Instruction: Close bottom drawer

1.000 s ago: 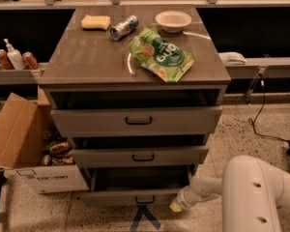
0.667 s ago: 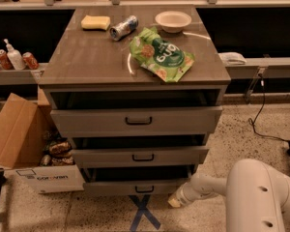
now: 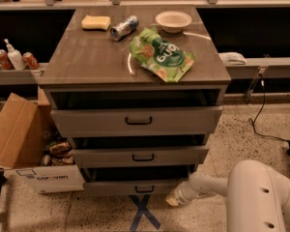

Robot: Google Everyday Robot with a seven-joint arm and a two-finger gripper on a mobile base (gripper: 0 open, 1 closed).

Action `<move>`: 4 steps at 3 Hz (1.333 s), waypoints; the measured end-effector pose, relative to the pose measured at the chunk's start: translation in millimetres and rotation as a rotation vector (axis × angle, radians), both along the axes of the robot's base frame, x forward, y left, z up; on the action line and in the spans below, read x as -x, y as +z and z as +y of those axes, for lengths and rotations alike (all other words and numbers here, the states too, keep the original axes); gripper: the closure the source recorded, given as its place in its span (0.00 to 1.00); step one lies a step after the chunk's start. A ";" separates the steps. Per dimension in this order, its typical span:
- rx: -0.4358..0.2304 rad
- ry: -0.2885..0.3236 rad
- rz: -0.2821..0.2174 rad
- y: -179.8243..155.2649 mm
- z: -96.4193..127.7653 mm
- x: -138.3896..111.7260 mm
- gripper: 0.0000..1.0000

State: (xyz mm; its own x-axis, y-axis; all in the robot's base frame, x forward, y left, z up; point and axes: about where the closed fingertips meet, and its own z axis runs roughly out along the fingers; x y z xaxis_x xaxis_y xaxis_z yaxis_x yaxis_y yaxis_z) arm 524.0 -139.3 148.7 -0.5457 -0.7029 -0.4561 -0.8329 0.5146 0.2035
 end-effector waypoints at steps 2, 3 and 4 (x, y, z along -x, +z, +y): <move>-0.068 0.121 -0.130 12.2 22.7 -29.5 1.00; -0.070 0.132 -0.164 12.6 25.9 -45.2 1.00; -0.078 0.127 -0.185 12.6 26.7 -58.2 1.00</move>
Offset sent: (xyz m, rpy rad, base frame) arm 0.0525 0.0301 0.0217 0.0867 -0.2148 0.1765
